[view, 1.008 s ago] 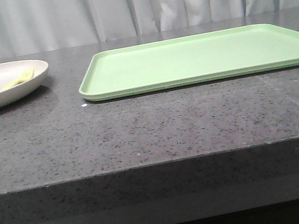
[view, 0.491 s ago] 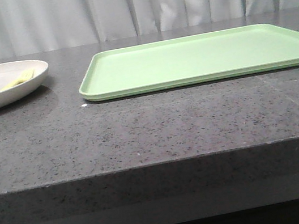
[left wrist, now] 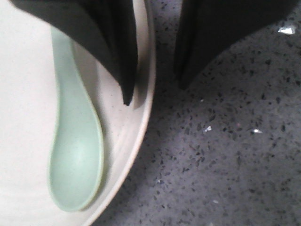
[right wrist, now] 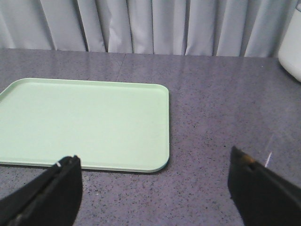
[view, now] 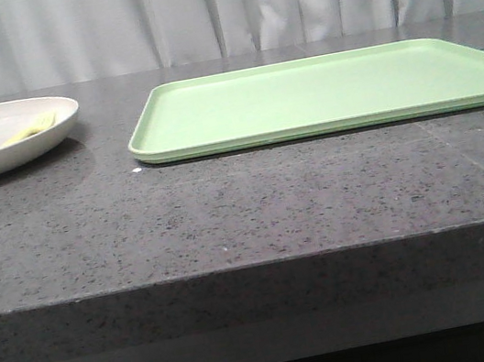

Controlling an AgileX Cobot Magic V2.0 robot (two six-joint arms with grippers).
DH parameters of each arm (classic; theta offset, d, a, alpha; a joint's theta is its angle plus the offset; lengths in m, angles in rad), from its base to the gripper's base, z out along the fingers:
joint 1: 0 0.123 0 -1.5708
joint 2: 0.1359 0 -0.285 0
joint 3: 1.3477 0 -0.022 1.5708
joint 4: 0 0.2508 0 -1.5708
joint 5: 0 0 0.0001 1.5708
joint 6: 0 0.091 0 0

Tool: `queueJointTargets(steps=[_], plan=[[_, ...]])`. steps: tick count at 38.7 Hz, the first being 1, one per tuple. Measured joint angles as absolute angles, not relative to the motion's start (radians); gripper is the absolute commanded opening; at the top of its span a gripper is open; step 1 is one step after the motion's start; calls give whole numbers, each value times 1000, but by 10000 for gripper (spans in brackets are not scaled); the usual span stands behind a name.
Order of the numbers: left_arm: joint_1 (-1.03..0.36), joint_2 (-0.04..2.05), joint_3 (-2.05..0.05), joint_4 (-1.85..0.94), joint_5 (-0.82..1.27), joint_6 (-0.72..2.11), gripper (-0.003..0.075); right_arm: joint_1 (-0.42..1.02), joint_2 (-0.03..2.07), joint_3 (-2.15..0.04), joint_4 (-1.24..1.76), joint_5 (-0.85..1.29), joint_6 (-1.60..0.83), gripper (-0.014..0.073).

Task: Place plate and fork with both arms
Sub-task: 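Grasp the white plate rim with the left gripper, then lift the plate with the left gripper and carry it over the green tray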

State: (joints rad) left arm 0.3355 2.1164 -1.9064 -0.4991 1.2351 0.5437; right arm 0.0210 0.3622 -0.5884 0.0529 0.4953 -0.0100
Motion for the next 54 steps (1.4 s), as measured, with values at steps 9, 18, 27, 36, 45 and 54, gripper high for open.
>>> queueJointTargets(steps=[9, 18, 27, 36, 45, 54], plan=[[336, 2116, -1906, -514, 1235, 544, -18, 21, 362, -588, 53, 495, -10, 645], [336, 2116, -1906, -551, 1233, 544, -18, 21, 362, -588, 53, 495, -10, 645], [337, 2107, -1923, -617, 1229, 544, -18, 21, 362, -588, 53, 495, -10, 645], [334, 2085, -1924, -713, 1231, 494, -18, 21, 362, -588, 53, 495, -10, 645], [278, 2083, -1924, -753, 1229, 412, -18, 21, 362, -588, 53, 495, -10, 645], [143, 2083, -1924, -755, 1229, 347, -18, 21, 362, -588, 53, 495, -10, 645]])
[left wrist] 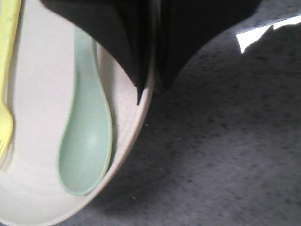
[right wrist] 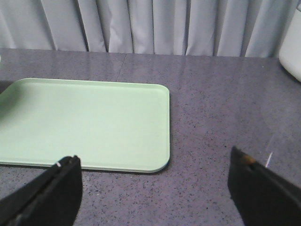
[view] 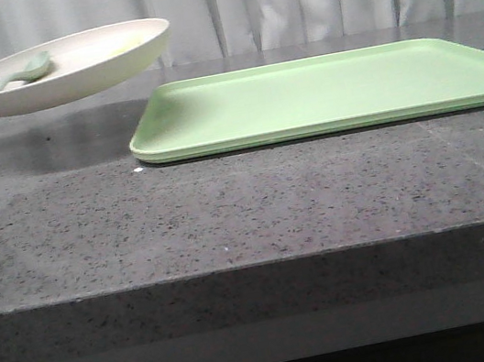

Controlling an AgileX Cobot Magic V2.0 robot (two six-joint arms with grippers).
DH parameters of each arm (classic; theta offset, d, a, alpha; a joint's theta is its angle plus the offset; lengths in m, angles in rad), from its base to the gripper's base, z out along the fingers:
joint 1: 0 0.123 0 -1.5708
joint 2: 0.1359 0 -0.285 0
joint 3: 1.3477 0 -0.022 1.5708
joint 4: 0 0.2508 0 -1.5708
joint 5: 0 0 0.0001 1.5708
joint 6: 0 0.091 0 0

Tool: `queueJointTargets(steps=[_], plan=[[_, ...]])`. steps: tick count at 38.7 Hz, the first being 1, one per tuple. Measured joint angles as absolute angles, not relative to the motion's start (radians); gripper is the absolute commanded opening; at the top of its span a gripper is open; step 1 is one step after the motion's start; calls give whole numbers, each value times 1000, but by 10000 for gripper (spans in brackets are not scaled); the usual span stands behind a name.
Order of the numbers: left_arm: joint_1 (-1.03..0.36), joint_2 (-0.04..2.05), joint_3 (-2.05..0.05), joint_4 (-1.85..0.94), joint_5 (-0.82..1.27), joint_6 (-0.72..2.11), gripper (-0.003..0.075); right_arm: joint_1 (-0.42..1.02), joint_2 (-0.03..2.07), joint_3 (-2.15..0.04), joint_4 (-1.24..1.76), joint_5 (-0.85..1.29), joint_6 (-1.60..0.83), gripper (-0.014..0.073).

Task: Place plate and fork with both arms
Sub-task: 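Lift the plate with the left gripper and carry it over the green tray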

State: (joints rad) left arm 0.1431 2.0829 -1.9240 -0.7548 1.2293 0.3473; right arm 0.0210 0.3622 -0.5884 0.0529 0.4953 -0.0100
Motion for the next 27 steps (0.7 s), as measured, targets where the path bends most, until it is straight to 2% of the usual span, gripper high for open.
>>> queueJointTargets(steps=[8, 27], plan=[[8, 2083, -1924, -742, 1169, 263, -18, 21, 362, -588, 53, 495, -10, 645], [-330, 2083, -1924, -572, 864, -35, -18, 21, 362, -588, 53, 495, -10, 645]])
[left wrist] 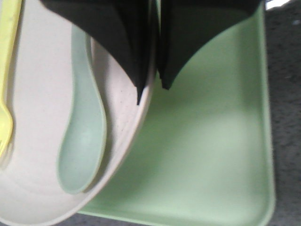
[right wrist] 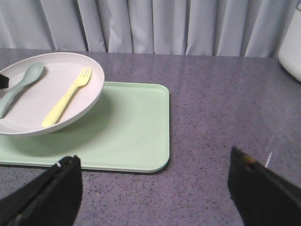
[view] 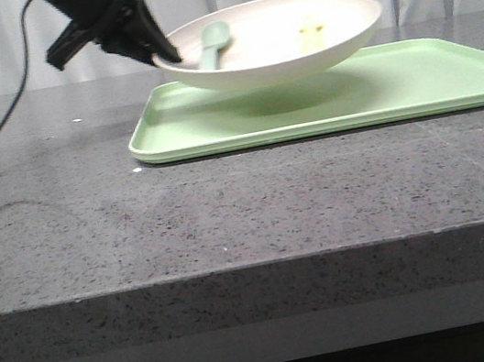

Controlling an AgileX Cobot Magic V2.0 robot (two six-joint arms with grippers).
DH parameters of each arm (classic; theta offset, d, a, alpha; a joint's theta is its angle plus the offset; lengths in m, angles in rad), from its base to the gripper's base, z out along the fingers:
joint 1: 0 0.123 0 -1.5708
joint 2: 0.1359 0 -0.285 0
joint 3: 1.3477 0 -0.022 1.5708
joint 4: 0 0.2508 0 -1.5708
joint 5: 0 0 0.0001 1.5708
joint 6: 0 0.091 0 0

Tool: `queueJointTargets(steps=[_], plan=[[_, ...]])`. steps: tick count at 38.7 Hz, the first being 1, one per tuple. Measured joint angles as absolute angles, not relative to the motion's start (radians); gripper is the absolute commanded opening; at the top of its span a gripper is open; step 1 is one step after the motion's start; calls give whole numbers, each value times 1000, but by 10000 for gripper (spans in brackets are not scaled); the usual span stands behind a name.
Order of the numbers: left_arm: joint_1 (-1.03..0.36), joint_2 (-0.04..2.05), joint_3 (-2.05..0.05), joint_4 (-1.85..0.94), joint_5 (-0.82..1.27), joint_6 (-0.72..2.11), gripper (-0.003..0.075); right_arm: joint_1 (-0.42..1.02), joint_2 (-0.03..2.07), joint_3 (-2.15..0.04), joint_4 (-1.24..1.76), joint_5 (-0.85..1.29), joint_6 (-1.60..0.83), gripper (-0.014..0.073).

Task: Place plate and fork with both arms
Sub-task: 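Lift the plate with the left gripper and carry it over the green tray, then lower the plate onto the tray and open the left gripper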

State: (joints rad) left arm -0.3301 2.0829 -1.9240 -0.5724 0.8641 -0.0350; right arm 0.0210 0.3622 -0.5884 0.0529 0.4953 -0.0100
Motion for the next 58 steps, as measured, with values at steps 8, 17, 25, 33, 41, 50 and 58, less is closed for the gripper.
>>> queueJointTargets(steps=[8, 17, 25, 33, 41, 50, 58], plan=[[-411, 2085, -1924, -554, 792, -100, -18, 21, 362, -588, 53, 495, -10, 645], [-436, 2085, -1924, -475, 762, -185, -18, 21, 362, -588, 53, 495, -10, 645], [-436, 2085, -1924, -393, 762, -250, -18, 21, 362, -588, 53, 495, -10, 645], [-436, 2094, -1924, -366, 762, -269, -18, 21, 362, -588, 53, 495, -10, 645], [-441, 2131, -1924, -360, 791, -274, -18, 21, 362, -588, 53, 495, -10, 645], [-441, 2131, -1924, -360, 798, -275, 11, 21, 362, -588, 53, 495, -10, 645], [-441, 2131, -1924, -364, 798, -276, 255, 21, 362, -588, 53, 495, -10, 645]])
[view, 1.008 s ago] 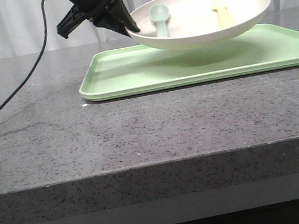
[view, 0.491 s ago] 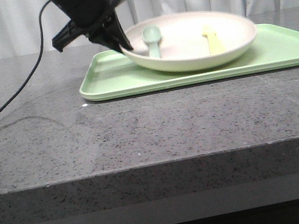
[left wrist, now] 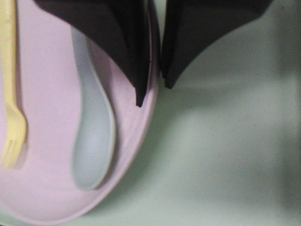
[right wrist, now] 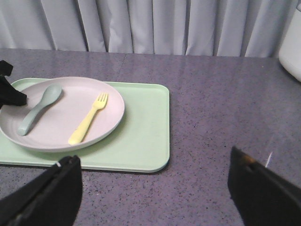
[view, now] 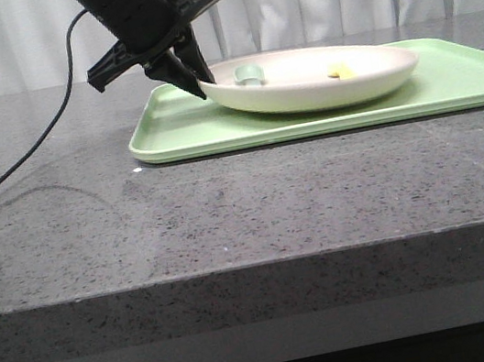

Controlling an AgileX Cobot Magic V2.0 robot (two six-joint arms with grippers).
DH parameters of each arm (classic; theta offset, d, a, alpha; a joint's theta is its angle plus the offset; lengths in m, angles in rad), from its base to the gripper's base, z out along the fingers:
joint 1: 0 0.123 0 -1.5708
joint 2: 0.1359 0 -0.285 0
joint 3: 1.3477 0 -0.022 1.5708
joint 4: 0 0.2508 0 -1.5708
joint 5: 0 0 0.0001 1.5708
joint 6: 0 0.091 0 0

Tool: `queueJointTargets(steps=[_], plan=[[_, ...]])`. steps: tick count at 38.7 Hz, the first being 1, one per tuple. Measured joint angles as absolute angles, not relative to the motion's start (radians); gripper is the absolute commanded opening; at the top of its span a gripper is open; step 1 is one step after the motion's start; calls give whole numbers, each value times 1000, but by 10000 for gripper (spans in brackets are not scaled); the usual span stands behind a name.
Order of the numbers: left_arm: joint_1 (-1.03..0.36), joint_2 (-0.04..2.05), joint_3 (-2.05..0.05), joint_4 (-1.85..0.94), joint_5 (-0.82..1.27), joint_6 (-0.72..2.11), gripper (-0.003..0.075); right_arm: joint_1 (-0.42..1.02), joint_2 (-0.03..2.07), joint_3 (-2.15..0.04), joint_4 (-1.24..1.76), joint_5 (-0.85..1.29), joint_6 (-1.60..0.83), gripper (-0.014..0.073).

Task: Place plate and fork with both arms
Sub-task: 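Lower the plate onto the tray and open the left gripper, then raise the left gripper away and bring the right gripper over the plate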

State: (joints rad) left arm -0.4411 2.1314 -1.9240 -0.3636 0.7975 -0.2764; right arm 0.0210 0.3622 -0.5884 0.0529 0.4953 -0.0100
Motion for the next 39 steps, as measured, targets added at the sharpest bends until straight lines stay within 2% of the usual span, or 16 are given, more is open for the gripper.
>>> queueJointTargets(steps=[3, 7, 19, 27, 39], plan=[[-441, 2131, -1924, -365, 798, -276, 356, 21, 362, -588, 53, 495, -10, 645], [-441, 2131, -1924, -365, 798, -276, 407, 21, 362, -588, 53, 495, -10, 645], [-441, 2085, -1924, -336, 840, -203, 407, 21, 362, -588, 53, 495, -10, 645], [-471, 1947, -1911, -95, 945, -180, 398, 21, 362, -588, 53, 495, -10, 645], [-590, 1642, -1638, 102, 903, -173, 387, 21, 362, -588, 53, 495, -10, 645]])
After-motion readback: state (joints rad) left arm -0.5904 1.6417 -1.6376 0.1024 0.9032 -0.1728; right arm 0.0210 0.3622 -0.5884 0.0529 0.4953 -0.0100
